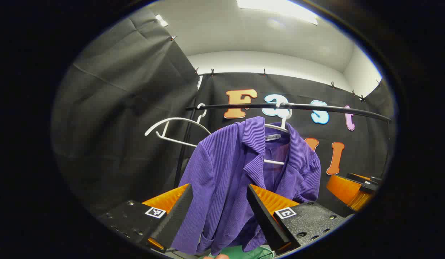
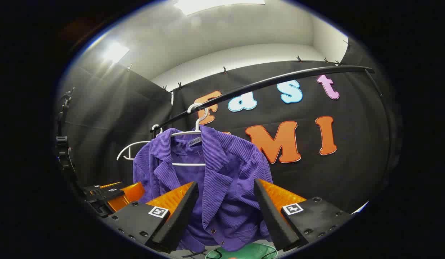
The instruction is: Grasp the clothes on the hanger with both hands and then place them into the laundry hamper below.
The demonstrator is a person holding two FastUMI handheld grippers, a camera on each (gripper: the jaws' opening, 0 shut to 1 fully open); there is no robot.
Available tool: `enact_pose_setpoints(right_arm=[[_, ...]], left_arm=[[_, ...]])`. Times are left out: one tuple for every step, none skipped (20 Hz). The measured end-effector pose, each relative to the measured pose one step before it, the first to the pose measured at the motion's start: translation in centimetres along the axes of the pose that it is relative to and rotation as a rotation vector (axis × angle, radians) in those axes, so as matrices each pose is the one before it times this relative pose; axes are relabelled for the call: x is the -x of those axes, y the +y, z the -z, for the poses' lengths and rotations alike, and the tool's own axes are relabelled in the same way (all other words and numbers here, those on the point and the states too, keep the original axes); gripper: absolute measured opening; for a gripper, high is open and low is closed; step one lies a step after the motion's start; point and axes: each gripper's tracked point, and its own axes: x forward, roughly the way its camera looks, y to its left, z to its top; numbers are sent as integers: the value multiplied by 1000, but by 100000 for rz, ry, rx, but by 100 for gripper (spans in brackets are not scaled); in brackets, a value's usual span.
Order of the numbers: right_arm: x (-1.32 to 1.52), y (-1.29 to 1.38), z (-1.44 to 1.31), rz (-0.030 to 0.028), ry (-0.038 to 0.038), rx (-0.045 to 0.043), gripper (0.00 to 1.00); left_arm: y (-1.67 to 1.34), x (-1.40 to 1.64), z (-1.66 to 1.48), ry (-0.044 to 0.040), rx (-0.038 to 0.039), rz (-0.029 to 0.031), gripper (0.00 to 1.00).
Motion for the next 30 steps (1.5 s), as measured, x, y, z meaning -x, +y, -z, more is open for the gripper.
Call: enact_pose_setpoints(right_arm=[[53, -74, -121, -151, 97, -7, 99], [210, -221, -130, 53, -249, 302, 100], [126, -219, -114, 187, -231, 497, 100], [129, -142, -180, 212, -316, 469, 99], [63, -211, -110, 3, -227, 283, 99], [1, -148, -107, 49, -211, 5, 99], [47, -155, -112, -17, -162, -321, 99], [7, -108, -96, -196, -203, -548, 99], [-111, -101, 59, -262, -24, -546, 99], [9, -88, 31, -185, 0, -532, 99], [-229, -58, 106, 133, 175, -488, 99], [-143, 33, 76, 185, -97, -462, 99], [-115, 13, -7, 356, -553, -190, 99], [-303, 145, 31, 598, -616, 527, 100], [-141, 327, -88, 358, -735, 1042, 100], [-199, 328, -108, 643, -503, 1400, 99], [62, 97, -170, 1922, -250, 1888, 99], [106, 52, -287, 2781, -457, 1781, 99], [237, 282, -291, 2564, -689, 1532, 99], [174, 327, -88, 2736, -165, 870, 99], [271, 437, 253, 2221, 879, 44, 99], [309, 527, 143, 1391, 677, -837, 99], [344, 509, 46, 1094, 525, -1035, 99], [227, 504, 161, 364, 504, -565, 99], [106, 459, 21, -244, 299, 310, 99], [-57, 421, 130, -301, 640, 822, 99], [51, 455, 137, -585, 775, 817, 99], [-91, 397, 50, -605, 457, 540, 99], [10, 149, -104, -99, -330, 393, 99], [18, -148, -422, 710, -1679, 131, 99]], left_arm=[[15, 142, -110, -240, -28, 70, 92], [-20, 151, -50, -199, -58, 32, 92], [-76, 181, -48, -102, 129, 26, 92], [20, 108, -118, -291, 446, -217, 95], [-43, 58, -117, -158, 590, -232, 92], [24, 54, 19, 49, 627, -243, 95], [-30, 1, -35, 100, 515, -241, 92], [83, -38, -39, 249, 131, -501, 95], [118, 38, 68, 441, -173, -353, 95], [7, 86, 28, 180, 100, 265, 95], [-26, 206, -7, 29, 459, 671, 95], [20, 94, 77, 335, 474, 667, 95], [177, 39, 100, 376, 135, 425, 95], [207, -80, 25, 242, -155, 173, 95], [305, -164, -117, 152, 19, -3, 92], [361, -245, -262, -481, 662, -222, 95], [322, -295, -388, -983, 1289, 509, 95], [130, -461, -379, -1063, 1200, 1811, 92], [-57, -544, -278, -1122, 894, 2977, 99], [-185, -710, -153, -184, 689, 3779, 95], [70, -656, 152, 1228, 589, 2996, 95], [54, -519, 255, 1835, 821, 2573, 95], [75, -339, 102, 1341, 871, 2240, 95], [384, -125, -84, 30, 510, 576, 95], [582, -79, -171, -227, 12, -402, 95], [372, 97, -165, 27, -545, -179, 95], [166, 129, -131, 379, -824, 193, 95], [191, 163, -41, 855, -386, 304, 95], [28, 39, -116, 769, -126, 985, 95], [-42, 57, -100, 394, -745, 1305, 95]])
